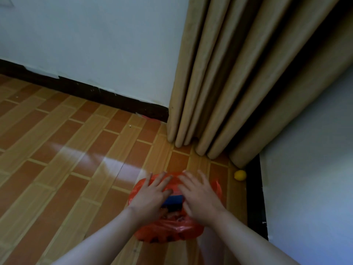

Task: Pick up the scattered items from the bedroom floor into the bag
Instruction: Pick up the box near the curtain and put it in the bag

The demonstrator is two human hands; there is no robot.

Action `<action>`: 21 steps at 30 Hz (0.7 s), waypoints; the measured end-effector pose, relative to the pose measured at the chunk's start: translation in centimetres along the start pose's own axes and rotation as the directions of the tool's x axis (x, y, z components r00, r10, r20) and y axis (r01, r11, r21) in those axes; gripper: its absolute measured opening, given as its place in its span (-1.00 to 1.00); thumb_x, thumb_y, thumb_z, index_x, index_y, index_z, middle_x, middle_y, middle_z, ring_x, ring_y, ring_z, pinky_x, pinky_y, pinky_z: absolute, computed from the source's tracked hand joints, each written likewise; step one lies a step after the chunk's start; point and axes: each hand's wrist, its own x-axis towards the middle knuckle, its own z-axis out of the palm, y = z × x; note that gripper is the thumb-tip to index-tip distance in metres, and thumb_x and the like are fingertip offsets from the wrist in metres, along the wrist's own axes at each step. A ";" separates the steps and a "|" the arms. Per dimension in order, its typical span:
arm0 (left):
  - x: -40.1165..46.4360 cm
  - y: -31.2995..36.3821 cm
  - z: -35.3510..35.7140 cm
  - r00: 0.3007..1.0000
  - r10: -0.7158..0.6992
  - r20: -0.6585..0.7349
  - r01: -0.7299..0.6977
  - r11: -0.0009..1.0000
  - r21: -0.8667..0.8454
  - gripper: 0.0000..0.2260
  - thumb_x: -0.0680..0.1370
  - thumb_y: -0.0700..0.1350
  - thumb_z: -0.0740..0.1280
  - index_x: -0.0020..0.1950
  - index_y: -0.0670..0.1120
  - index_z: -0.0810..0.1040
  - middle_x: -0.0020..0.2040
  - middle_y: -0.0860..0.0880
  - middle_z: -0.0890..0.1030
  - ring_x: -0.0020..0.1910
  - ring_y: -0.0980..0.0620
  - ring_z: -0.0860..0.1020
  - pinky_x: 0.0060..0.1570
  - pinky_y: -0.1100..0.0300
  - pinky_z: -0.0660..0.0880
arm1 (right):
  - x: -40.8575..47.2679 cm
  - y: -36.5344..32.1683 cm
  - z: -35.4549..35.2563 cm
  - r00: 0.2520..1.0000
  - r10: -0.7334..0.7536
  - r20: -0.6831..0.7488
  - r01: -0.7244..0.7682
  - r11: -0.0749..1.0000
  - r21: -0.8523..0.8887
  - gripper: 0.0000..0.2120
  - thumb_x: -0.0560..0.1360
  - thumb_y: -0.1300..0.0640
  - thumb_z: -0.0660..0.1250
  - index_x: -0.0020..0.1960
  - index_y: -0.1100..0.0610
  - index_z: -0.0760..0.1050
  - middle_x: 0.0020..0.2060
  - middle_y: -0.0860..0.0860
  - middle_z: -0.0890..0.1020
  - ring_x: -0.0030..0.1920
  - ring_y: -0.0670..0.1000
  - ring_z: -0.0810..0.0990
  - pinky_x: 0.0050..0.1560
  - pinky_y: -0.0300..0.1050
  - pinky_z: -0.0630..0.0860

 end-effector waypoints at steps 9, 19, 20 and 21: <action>-2.1 0.2 2.7 0.953 -0.040 0.300 0.028 0.999 0.044 -0.04 0.54 0.38 0.28 0.71 0.00 -0.16 0.71 -0.09 -0.22 0.67 -0.17 -0.28 0.60 -0.33 -0.23 | -3.6 2.3 2.3 0.782 -0.001 0.623 -0.033 0.998 0.044 -0.23 0.51 -0.14 0.43 0.63 -0.03 0.20 0.67 0.04 0.12 0.68 0.12 -0.03 0.60 0.27 -0.02; -2.0 0.2 3.2 0.968 -0.034 0.250 0.037 0.999 -0.008 -0.07 0.55 0.38 0.28 0.71 0.04 -0.15 0.72 -0.06 -0.20 0.68 -0.16 -0.23 0.62 -0.31 -0.18 | -5.6 4.3 1.7 0.851 0.048 0.522 -0.091 0.994 0.057 -0.41 0.43 -0.24 0.38 0.41 -0.06 0.49 0.52 -0.03 0.38 0.64 0.10 0.15 0.58 0.27 0.04; -1.8 0.2 3.0 0.974 -0.042 0.223 0.052 0.998 -0.038 -0.08 0.54 0.39 0.27 0.71 0.04 -0.12 0.72 -0.05 -0.19 0.68 -0.14 -0.22 0.62 -0.29 -0.19 | -5.4 4.3 1.5 0.867 0.050 0.496 -0.097 0.993 0.070 -0.42 0.43 -0.25 0.35 0.40 -0.07 0.51 0.52 -0.05 0.38 0.64 0.11 0.14 0.58 0.27 0.02; -1.7 0.2 2.8 0.979 -0.052 0.195 0.067 0.995 -0.070 -0.09 0.54 0.40 0.25 0.71 0.06 -0.10 0.72 -0.04 -0.17 0.69 -0.13 -0.21 0.62 -0.26 -0.19 | -5.2 4.2 1.3 0.884 0.056 0.464 -0.107 0.991 0.084 -0.43 0.44 -0.26 0.32 0.39 -0.07 0.52 0.53 -0.06 0.38 0.64 0.11 0.15 0.59 0.26 0.00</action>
